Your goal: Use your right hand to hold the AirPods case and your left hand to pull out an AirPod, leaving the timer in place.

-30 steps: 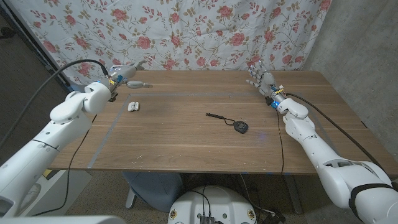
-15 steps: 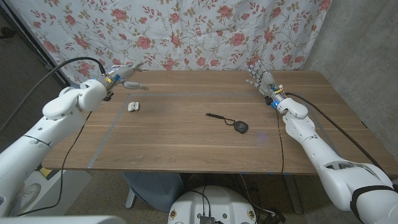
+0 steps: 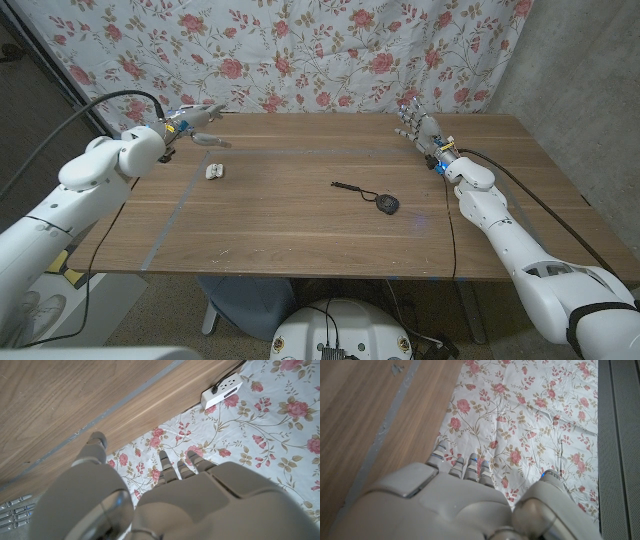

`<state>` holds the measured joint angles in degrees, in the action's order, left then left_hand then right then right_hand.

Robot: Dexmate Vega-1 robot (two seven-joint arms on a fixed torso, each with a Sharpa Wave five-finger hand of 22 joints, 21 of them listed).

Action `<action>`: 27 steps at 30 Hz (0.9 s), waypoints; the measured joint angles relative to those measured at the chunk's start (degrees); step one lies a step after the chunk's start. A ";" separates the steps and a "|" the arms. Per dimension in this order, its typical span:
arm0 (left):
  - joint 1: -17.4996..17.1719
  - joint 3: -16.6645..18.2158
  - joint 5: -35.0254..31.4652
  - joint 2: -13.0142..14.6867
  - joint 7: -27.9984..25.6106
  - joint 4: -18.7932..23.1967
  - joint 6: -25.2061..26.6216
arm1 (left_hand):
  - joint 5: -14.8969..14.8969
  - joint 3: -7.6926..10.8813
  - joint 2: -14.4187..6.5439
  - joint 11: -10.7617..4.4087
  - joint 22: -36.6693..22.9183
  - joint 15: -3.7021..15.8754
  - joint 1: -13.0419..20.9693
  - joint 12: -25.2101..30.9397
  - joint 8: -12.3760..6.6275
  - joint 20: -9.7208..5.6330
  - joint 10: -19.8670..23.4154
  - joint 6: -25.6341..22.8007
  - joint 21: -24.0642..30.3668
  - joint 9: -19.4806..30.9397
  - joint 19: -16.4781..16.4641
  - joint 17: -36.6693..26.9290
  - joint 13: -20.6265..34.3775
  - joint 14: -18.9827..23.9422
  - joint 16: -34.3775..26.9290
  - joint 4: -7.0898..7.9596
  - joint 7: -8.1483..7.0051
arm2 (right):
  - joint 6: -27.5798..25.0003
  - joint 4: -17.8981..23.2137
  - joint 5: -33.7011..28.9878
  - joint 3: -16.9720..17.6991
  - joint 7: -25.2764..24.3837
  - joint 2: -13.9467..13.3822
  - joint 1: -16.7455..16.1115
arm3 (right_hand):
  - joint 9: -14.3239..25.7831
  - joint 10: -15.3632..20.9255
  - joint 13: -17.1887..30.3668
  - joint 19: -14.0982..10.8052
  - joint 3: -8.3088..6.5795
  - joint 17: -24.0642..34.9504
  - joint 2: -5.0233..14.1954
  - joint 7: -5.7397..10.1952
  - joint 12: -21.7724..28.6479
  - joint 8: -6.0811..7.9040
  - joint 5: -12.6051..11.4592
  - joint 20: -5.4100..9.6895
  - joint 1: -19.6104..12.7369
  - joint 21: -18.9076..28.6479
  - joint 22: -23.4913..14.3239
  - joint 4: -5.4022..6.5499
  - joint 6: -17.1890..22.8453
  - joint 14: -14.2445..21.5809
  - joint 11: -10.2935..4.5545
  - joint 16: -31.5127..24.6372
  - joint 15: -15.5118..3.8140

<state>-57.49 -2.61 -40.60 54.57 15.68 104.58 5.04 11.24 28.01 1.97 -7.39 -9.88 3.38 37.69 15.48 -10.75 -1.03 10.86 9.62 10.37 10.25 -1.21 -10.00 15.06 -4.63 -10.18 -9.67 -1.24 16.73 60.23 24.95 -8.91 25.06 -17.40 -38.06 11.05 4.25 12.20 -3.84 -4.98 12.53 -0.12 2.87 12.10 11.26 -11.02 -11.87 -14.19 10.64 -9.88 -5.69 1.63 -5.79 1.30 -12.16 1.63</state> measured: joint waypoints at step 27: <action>-0.63 -1.07 -3.89 2.73 3.73 1.80 4.45 | -0.23 -0.15 0.81 0.33 0.00 0.11 1.45 1.71 -0.33 0.01 5.02 0.22 0.28 0.00 0.00 0.00 0.26 1.17 -0.70 0.15 0.22 | -0.86 0.74 -0.25 -0.26 -0.70 0.02 -0.28 | 0.00 -0.31 0.00 0.00 -0.25 -0.29 0.46 0.50 0.00 0.00 0.00 0.00 -0.46 0.00 0.00 -0.24 0.51 -0.34 -0.31 0.00 -1.40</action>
<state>-58.12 -3.68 -44.50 57.30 19.40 106.38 9.49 11.02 27.86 2.79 -7.06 -9.88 3.49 39.15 17.19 -11.07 -1.02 15.88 9.84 10.65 10.26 -1.21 -10.00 15.32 -3.46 -10.87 -9.52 -1.02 15.87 60.97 24.70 -9.17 24.36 -17.38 -38.34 11.05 3.95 12.20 -3.84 -5.23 12.24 0.34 3.37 12.10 11.26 -11.02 -11.87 -14.66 10.64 -9.88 -5.93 2.13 -6.13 1.00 -12.16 0.24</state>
